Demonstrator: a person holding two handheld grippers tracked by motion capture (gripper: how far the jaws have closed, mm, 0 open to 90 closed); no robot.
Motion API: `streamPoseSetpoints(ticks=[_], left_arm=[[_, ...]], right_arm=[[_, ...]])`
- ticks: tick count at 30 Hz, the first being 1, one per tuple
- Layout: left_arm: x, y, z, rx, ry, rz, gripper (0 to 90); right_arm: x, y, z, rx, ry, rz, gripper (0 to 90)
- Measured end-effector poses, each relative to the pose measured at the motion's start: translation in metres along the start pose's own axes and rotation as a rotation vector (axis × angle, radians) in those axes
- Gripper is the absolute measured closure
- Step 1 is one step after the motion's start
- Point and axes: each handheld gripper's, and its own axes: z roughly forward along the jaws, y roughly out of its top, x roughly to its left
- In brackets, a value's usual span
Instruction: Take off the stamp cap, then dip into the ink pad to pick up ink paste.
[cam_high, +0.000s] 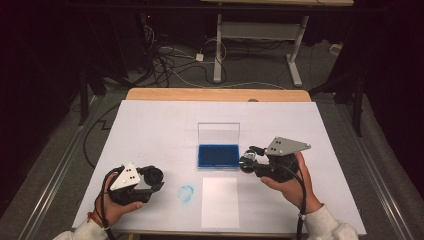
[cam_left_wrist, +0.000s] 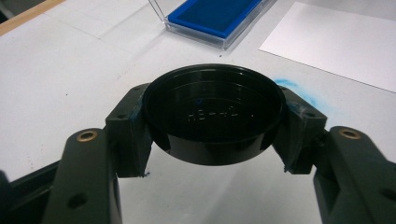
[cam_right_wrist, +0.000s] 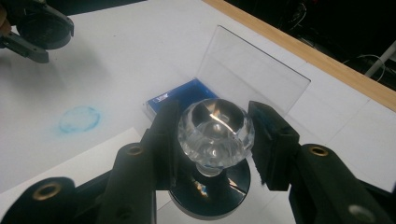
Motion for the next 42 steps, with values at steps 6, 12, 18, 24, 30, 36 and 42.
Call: streamPoseSetpoints(ticks=[6,12,18,24,30,36,42], left_arm=[[0.000,-0.002,-0.001,0.006,-0.002,-0.009,36.8],[0.000,-0.003,-0.002,0.007,-0.001,-0.014,36.8],[0.001,-0.004,-0.001,0.011,-0.001,-0.019,36.8],[0.000,-0.004,-0.001,0.018,0.002,-0.019,36.8],[0.001,-0.002,0.002,0.021,-0.001,-0.023,36.8],[0.002,-0.004,0.002,0.024,-0.001,-0.032,36.8],[0.001,-0.001,0.003,0.022,-0.005,-0.019,36.8]], right_arm=[[0.001,0.005,0.004,-0.008,0.006,0.000,56.9],[0.003,0.006,0.007,-0.006,0.013,-0.003,56.9],[0.004,0.008,0.011,-0.003,0.019,-0.002,56.9],[0.004,0.008,0.012,-0.016,-0.008,0.014,56.9],[0.004,0.013,0.017,-0.002,0.007,0.005,56.9],[-0.003,0.022,0.027,0.011,-0.009,0.004,56.9],[-0.015,0.031,0.033,-0.022,-0.048,0.039,56.9]])
